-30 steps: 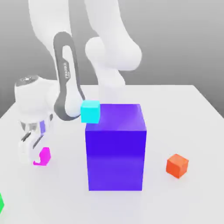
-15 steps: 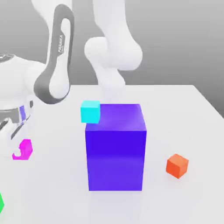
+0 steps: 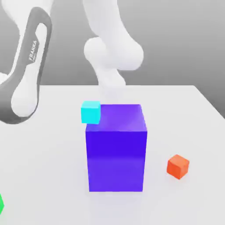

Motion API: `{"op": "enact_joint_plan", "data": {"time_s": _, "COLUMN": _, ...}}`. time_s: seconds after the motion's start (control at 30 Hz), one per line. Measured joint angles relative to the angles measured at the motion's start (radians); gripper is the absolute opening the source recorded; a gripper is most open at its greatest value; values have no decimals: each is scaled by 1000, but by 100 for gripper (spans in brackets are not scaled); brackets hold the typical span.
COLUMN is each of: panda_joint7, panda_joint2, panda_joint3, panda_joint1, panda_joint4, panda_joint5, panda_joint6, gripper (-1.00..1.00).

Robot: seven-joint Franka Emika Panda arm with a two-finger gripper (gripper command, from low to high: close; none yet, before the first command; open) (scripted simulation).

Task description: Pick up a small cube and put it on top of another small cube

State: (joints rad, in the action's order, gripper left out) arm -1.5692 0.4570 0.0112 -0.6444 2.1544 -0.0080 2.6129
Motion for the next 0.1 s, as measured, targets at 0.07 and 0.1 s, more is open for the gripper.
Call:
{"op": "enact_joint_plan", "data": {"time_s": 0.07, "panda_joint7": 0, "panda_joint2": 0, "panda_joint3": 0, "panda_joint1": 0, "panda_joint4": 0, "panda_joint5": 0, "panda_joint6": 0, "gripper": 100}}
{"op": "enact_joint_plan", "data": {"time_s": 0.1, "panda_joint7": 0, "panda_joint2": 0, "panda_joint3": 0, "panda_joint1": 0, "panda_joint4": 0, "panda_joint5": 0, "panda_joint6": 0, "gripper": 100}}
